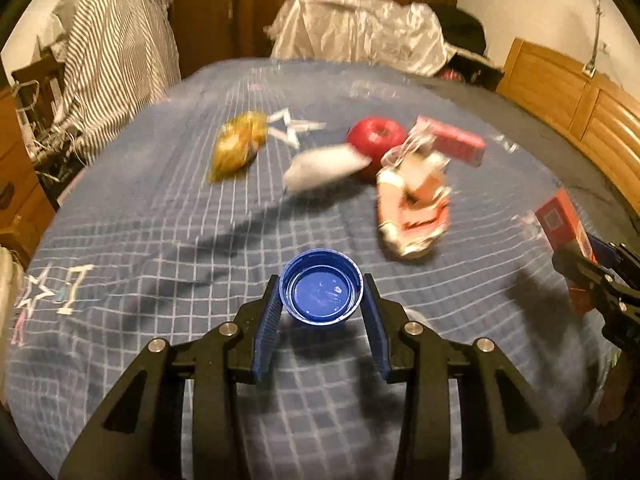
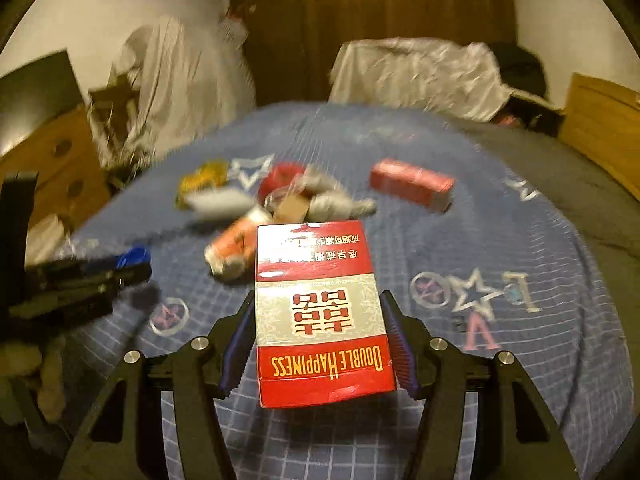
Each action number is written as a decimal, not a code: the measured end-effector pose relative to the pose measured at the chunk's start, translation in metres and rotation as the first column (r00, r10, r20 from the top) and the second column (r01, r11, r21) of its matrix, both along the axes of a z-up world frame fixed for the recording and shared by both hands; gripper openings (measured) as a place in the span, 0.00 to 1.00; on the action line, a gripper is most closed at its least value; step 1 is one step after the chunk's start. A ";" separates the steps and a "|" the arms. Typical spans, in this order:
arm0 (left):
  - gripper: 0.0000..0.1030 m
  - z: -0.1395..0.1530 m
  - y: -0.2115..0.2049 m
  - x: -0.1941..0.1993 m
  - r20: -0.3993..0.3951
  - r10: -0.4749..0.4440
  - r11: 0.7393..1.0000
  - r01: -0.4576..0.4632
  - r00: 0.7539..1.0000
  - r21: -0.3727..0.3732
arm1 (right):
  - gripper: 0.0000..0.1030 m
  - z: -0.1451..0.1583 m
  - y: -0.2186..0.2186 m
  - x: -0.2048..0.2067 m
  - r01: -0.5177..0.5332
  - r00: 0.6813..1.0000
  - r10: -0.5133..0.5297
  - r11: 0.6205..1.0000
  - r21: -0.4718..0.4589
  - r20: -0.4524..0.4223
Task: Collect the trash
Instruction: 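Grasp the blue bottle cap with left tool while right tool grasps the red cigarette box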
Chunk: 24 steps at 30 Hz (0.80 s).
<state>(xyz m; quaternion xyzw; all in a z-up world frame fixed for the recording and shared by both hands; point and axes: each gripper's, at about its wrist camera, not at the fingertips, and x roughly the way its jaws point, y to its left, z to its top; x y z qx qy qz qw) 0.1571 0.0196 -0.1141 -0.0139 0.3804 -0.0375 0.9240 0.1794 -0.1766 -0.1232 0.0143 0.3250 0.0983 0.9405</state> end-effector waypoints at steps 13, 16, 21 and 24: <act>0.37 0.096 -0.040 -0.066 0.286 -0.029 0.999 0.033 0.958 -0.010 | 0.59 0.088 -0.021 -0.088 0.094 0.953 -0.104 0.994 0.048 0.285; 0.37 0.101 -0.048 -0.073 0.312 -0.037 0.999 0.041 0.949 -0.007 | 0.59 0.096 -0.020 -0.104 0.089 0.949 -0.103 0.994 0.061 0.299; 0.37 0.103 -0.052 -0.083 0.315 -0.042 0.999 0.049 0.948 -0.013 | 0.59 0.105 -0.021 -0.120 0.081 0.944 -0.101 0.994 0.075 0.313; 0.37 0.107 -0.050 -0.088 0.335 -0.033 0.999 0.042 0.942 -0.019 | 0.59 0.111 -0.026 -0.126 0.080 0.938 -0.104 0.993 0.086 0.330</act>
